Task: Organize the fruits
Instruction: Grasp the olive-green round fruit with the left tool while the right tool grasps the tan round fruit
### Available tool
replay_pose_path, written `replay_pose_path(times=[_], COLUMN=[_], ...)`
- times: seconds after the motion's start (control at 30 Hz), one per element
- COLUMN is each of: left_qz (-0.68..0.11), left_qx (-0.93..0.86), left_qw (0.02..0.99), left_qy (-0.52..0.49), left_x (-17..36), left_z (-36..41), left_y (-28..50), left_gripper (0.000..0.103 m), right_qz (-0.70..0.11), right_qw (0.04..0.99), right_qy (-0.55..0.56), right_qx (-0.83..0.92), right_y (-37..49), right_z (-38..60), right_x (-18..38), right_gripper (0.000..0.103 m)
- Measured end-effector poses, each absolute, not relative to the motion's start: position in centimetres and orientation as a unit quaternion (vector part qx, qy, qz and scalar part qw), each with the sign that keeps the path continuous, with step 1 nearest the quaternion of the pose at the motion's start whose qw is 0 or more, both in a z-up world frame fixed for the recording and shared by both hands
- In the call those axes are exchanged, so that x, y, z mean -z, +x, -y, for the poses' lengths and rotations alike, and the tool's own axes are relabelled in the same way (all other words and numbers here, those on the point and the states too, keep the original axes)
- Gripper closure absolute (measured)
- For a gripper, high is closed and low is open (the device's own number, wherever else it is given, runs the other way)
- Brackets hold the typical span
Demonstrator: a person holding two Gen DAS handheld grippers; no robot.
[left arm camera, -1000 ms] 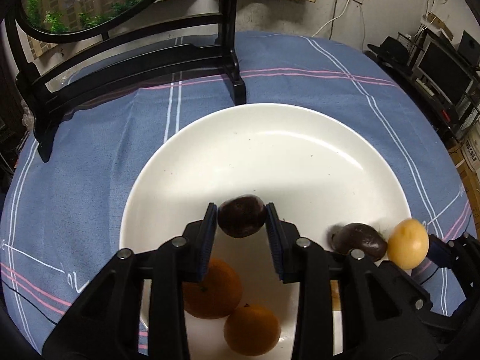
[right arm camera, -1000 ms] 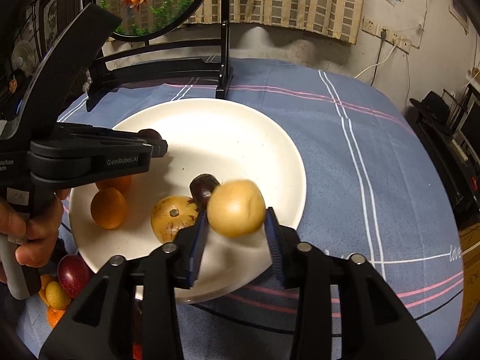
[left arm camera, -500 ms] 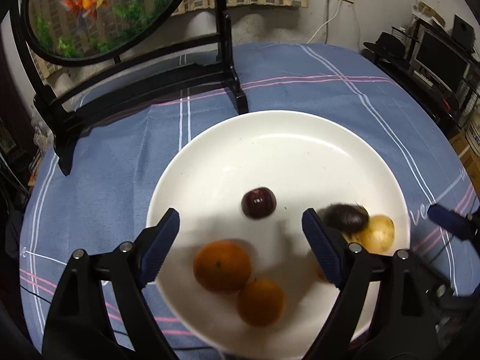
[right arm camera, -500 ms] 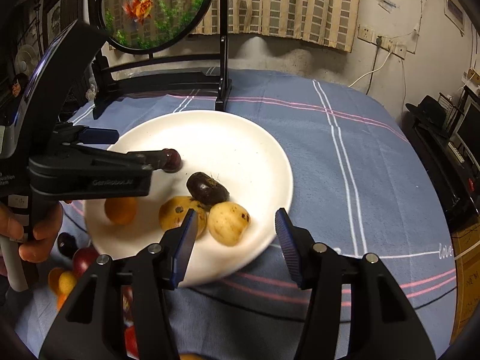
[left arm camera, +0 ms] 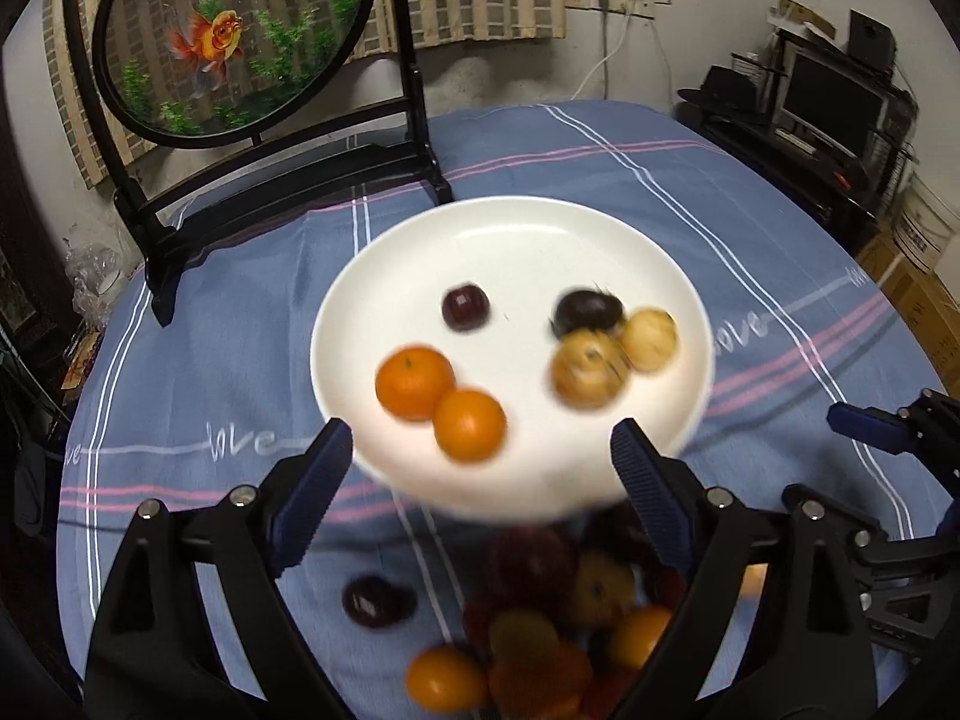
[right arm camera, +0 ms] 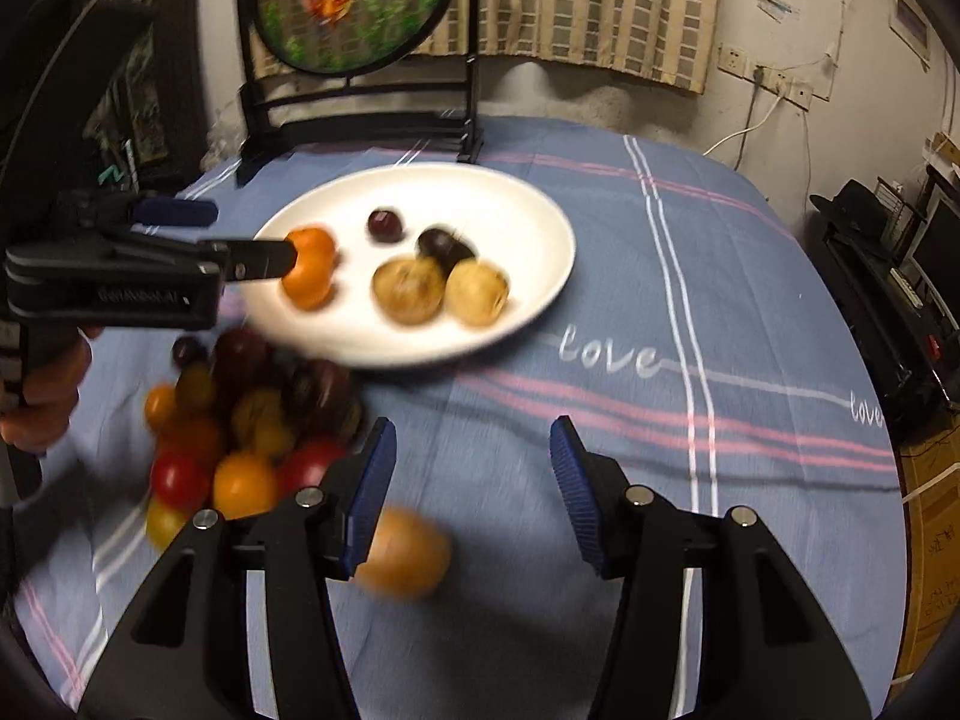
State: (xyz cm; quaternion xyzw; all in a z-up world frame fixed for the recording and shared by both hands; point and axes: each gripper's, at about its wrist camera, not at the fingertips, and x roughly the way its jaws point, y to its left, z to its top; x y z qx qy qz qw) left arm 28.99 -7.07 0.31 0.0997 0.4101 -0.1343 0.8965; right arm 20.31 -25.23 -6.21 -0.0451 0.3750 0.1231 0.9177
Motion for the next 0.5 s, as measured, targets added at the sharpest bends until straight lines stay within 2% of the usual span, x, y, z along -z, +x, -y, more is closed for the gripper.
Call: replay_pose_path(times=[0.23, 0.5], left_qz=[-0.418, -0.427], left_qx=[0.148, 0.157], left_qw=[0.891, 0.887], left_qy=[0.092, 0.081], left_x=[0.2, 1.6], left_z=[6.3, 6.2], left_y=[24.8, 23.1], left_gripper=[0.013, 0.013], right_qz=[-0.397, -0.423], right_qw=[0.905, 0.891], right_qy=[-0.064, -0.085], right_qx=[-0.136, -0.141], right_y=[17.2, 17.5], right_z=[24.1, 22.5], right_x=[8.3, 9.9], right_gripper=[0.049, 0.049])
